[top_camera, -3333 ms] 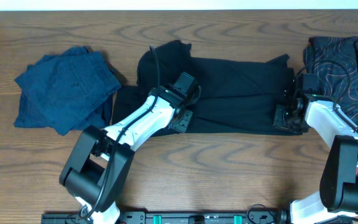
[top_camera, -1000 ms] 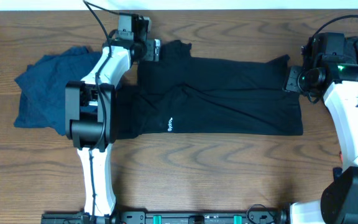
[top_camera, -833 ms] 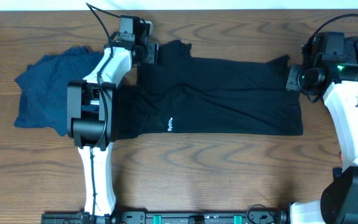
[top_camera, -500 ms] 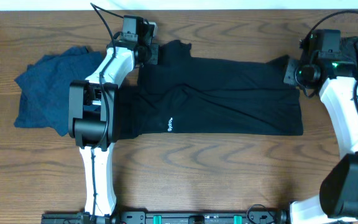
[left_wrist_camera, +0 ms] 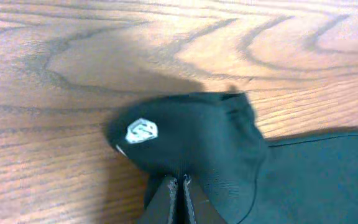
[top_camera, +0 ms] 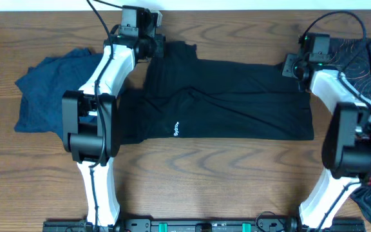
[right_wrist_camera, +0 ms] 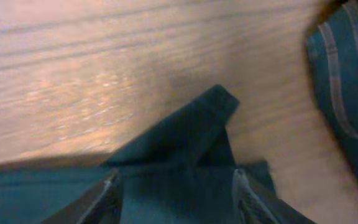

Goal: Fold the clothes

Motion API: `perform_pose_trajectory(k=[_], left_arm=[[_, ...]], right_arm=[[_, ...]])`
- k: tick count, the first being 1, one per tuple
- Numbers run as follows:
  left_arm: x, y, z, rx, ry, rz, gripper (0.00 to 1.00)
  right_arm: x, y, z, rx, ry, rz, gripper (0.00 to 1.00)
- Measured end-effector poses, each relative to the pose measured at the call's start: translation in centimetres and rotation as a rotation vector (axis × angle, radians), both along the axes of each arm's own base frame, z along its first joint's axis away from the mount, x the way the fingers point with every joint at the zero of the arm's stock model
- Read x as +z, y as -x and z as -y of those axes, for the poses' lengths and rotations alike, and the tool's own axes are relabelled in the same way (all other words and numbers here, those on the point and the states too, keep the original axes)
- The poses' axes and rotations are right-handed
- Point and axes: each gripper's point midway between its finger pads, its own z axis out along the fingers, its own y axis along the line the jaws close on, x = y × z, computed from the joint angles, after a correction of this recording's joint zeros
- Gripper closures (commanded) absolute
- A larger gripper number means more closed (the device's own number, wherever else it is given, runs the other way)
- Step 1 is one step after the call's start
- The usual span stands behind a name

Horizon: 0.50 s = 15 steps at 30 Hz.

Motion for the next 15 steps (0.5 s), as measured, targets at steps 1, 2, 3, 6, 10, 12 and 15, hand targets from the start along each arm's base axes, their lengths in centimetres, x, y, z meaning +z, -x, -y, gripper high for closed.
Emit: perform_pose_trajectory(k=[1, 2, 3, 6, 10, 12, 15], left_arm=[[0.0, 0.1, 0.0, 0.0, 0.003, -0.006, 0.94], [0.0, 0.2, 0.0, 0.003, 0.006, -0.013, 0.94], [-0.1, 0.3, 0.1, 0.003, 0.007, -0.02, 0.94], [-0.2, 0.5, 0.2, 0.007, 0.013, -0.032, 0.94], [-0.3, 0.7, 0.2, 0.009, 0.017, -0.043, 0.94], [-0.3, 0.7, 0.3, 0.009, 0.017, -0.044, 0.94], [-0.3, 0.8, 0.3, 0.009, 0.017, -0.045, 0.94]], right_arm=[[-0.6, -0.3, 0.2, -0.003, 0.0, 0.004, 0.41], [-1.3, -0.5, 0.5, -0.01, 0.0, 0.006, 0.4], [-1.7, -0.7, 0.8, -0.016, 0.0, 0.011, 0.39], [-2.2, -1.4, 1.6, -0.029, 0.005, 0.041, 0.39], [-1.1, -2.4, 2.7, -0.054, 0.01, 0.106, 0.42], [-1.0, -2.6, 3.0, -0.065, 0.008, 0.116, 0.42], [-0.9, -2.9, 3.2, -0.075, 0.001, 0.134, 0.42]])
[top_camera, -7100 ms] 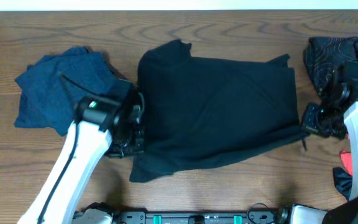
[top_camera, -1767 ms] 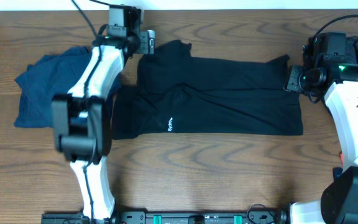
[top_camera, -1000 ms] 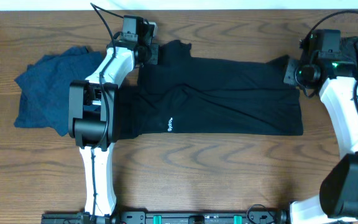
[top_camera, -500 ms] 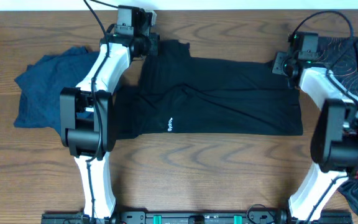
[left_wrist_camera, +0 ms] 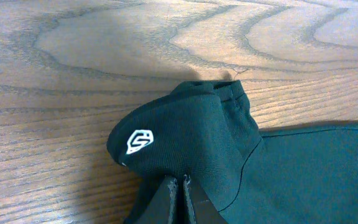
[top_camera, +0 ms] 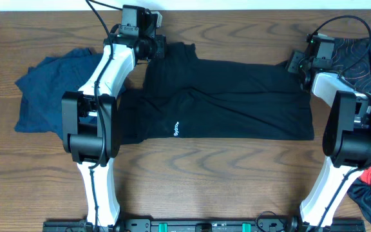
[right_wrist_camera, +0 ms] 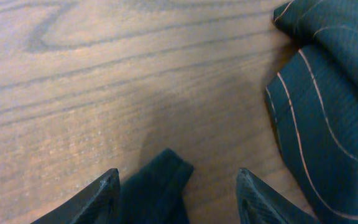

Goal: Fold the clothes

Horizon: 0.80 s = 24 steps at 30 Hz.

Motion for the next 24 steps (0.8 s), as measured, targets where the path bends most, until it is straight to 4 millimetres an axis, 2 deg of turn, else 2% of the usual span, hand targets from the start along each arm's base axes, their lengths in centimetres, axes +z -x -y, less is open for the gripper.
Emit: perform_pose_trajectory(k=[4, 6, 7, 9, 10, 11, 18, 24], left_arm=[[0.0, 0.0, 0.0, 0.0, 0.0, 0.0, 0.94], [0.0, 0.1, 0.0, 0.0, 0.0, -0.003, 0.94], [-0.1, 0.1, 0.0, -0.001, 0.0, -0.005, 0.94], [-0.1, 0.2, 0.1, -0.002, -0.001, -0.011, 0.94], [-0.2, 0.3, 0.1, -0.003, -0.002, -0.013, 0.94], [-0.2, 0.3, 0.1, -0.003, -0.002, -0.016, 0.94], [-0.7, 1.0, 0.0, -0.003, -0.007, -0.051, 0.94], [-1.3, 3.0, -0.3, 0.001, -0.019, -0.141, 0.94]], right_arm=[[-1.6, -0.1, -0.1, -0.007, -0.016, -0.007, 0.43], [-1.5, -0.6, -0.2, -0.005, -0.029, 0.012, 0.46], [-1.5, -0.7, -0.3, -0.003, -0.035, 0.02, 0.52], [-1.6, -0.9, -0.5, 0.0, -0.049, 0.026, 0.78], [-1.6, -0.9, -0.6, -0.003, -0.061, 0.026, 0.94], [-1.7, -0.9, -0.7, -0.004, -0.069, 0.025, 0.99], [-1.8, -0.3, -0.8, -0.019, -0.11, -0.014, 0.99], [-0.8, 2.9, 0.4, -0.081, -0.15, -0.123, 0.99]])
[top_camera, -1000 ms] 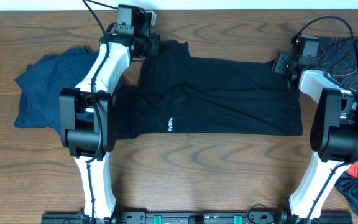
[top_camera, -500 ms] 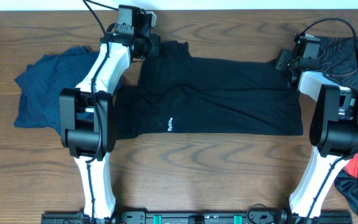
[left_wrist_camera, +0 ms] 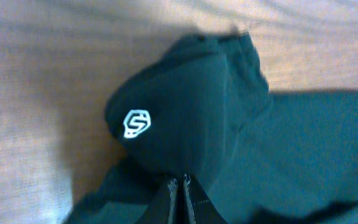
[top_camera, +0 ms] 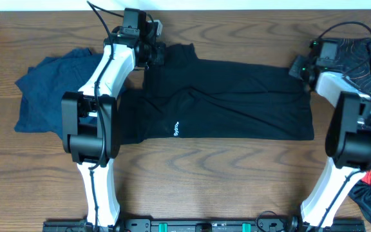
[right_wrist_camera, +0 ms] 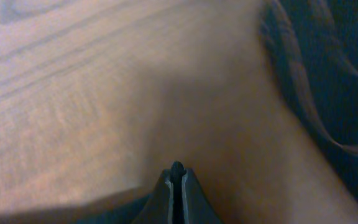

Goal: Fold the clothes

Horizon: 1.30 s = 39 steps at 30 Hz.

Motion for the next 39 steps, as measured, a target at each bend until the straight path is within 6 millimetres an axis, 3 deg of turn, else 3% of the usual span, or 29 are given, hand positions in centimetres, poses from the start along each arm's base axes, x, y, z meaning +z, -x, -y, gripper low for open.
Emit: perform_pose_trajectory(k=[5, 10, 14, 18, 26, 30, 39], left_arm=[[3.3, 2.4, -0.5, 0.003, -0.004, -0.035, 0.94], [7.4, 7.2, -1.3, 0.005, -0.014, -0.12, 0.94], [8.0, 11.2, -2.1, 0.01, -0.033, -0.256, 0.94], [7.3, 14.3, -2.7, 0.013, -0.055, -0.392, 0.94], [4.0, 17.8, -4.1, 0.026, -0.132, -0.539, 0.94], [2.8, 19.2, -4.5, 0.027, -0.152, -0.591, 0.93], [1.7, 19.8, -7.6, 0.08, -0.332, -0.605, 0.94]], right_arm=[[4.3, 3.8, 0.4, -0.027, -0.018, -0.078, 0.99], [8.9, 9.8, -0.7, -0.031, -0.042, -0.203, 0.99], [9.5, 14.1, -1.3, -0.038, -0.051, -0.335, 0.99], [8.8, 16.7, -1.5, -0.041, -0.054, -0.446, 0.99], [8.6, 17.4, -1.2, -0.052, -0.033, -0.472, 0.99], [8.6, 17.5, -0.9, -0.053, -0.018, -0.48, 0.91], [8.5, 19.9, 0.7, -0.096, 0.08, -0.578, 0.91]])
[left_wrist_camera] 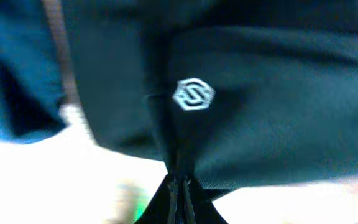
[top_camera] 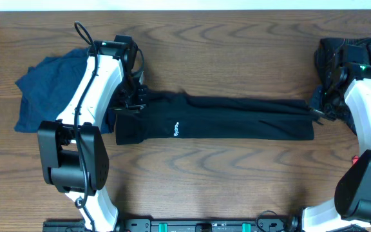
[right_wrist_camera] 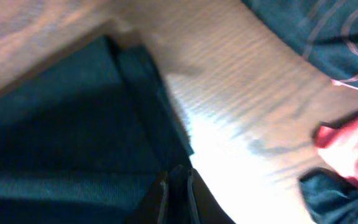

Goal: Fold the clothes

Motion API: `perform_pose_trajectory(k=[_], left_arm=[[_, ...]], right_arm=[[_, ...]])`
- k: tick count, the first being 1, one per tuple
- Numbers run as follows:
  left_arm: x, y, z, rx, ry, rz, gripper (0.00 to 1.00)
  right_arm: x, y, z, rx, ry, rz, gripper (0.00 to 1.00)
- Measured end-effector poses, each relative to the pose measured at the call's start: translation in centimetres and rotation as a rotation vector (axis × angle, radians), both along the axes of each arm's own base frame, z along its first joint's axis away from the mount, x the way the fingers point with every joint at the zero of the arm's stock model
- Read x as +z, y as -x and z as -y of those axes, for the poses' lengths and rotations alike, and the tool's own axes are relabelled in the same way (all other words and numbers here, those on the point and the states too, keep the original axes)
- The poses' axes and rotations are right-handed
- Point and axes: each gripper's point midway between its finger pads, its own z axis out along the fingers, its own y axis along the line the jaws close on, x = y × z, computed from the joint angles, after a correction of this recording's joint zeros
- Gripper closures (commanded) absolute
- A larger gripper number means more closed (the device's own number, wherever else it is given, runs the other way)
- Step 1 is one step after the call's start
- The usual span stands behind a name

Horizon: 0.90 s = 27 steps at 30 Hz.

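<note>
A black garment (top_camera: 224,119) lies in a long narrow band across the middle of the table, with a small white logo (top_camera: 176,131) near its front edge. My left gripper (top_camera: 131,103) is shut on its left end. The left wrist view shows the black cloth with a white emblem (left_wrist_camera: 194,94) hanging from the shut fingertips (left_wrist_camera: 180,183). My right gripper (top_camera: 316,111) is shut on the garment's right end. In the right wrist view the dark fabric (right_wrist_camera: 73,124) runs into that gripper (right_wrist_camera: 176,177).
A crumpled blue garment (top_camera: 40,90) lies at the left, close to the black one's left end. A dark patterned garment (top_camera: 340,55) sits at the far right, also seen as striped cloth (right_wrist_camera: 316,31). A red cloth (right_wrist_camera: 353,134) lies beside it.
Both grippers were at the garment's far edge near the back of the table. They are now nearer the front, still shut on the cloth, and the garment has gone from a wide spread to a narrow band.
The black garment lay spread wide, my left gripper shut on its far left corner and my right gripper open at the far right corner. Then the right gripper was shut there. Now both hold the far edge toward the front and the garment is folded lengthwise.
</note>
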Motion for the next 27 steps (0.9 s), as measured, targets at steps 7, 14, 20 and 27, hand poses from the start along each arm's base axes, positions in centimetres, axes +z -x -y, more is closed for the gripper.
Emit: perform_pose_trajectory(k=[7, 14, 20, 27], left_arm=[[0.1, 0.9, -1.4, 0.039, -0.087, -0.034, 0.83], [0.5, 2.7, -1.6, 0.048, -0.095, -0.113, 0.83], [0.6, 3.0, -1.6, 0.048, -0.095, -0.124, 0.83], [0.2, 1.1, 0.2, 0.036, -0.015, -0.045, 0.83]], right_arm=[[0.1, 0.5, 0.8, -0.007, 0.044, -0.023, 0.91], [0.2, 0.6, 1.3, -0.018, 0.055, -0.023, 0.88], [0.2, 0.7, 1.5, -0.02, 0.062, -0.027, 0.72], [0.2, 1.0, 1.4, -0.019, 0.062, -0.038, 0.64]])
